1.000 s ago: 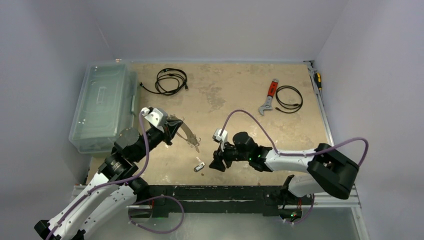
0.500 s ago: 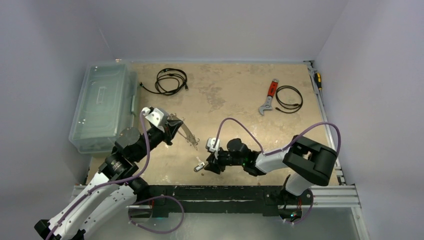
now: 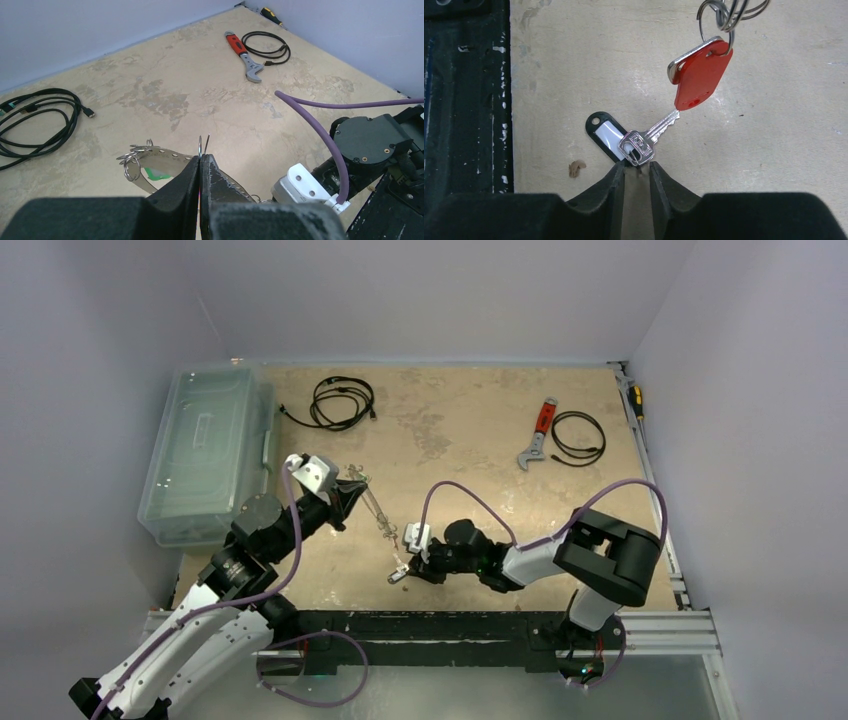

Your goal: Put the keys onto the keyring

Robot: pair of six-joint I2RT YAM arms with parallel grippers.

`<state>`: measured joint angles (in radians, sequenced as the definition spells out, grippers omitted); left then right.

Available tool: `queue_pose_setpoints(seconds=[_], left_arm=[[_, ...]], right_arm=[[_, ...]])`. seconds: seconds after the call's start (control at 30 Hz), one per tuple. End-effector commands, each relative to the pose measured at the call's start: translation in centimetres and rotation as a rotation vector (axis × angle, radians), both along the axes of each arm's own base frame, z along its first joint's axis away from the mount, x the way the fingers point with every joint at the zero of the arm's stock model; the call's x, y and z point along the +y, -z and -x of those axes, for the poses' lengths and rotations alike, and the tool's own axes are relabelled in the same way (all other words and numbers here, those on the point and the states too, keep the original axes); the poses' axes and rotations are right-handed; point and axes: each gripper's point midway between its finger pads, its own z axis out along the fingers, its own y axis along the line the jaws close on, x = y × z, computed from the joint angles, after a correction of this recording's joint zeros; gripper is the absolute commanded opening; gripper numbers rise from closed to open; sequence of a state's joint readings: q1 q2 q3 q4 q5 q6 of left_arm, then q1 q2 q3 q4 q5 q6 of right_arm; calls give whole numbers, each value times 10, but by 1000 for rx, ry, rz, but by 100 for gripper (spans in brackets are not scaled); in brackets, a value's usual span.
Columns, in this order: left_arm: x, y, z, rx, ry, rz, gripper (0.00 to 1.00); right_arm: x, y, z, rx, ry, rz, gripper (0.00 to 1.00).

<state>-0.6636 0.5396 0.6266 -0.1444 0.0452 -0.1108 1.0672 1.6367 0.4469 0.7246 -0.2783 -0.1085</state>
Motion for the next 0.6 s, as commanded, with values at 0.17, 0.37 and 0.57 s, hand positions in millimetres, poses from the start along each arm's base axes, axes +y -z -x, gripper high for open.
queue_pose_setpoints(seconds=[0.17,0.37,0.57], left_arm=[[-2,-33,1,-79,16,51,0],[-3,-32,0,-76,16,47,0],[-3,-32,0,-75,17,45,0]], right_arm=[[11,-5,-3,-50,-18,13,8],[14,-15,4,-57,-33,-16,0],[17,-31,8,-57,-28,-74,0]])
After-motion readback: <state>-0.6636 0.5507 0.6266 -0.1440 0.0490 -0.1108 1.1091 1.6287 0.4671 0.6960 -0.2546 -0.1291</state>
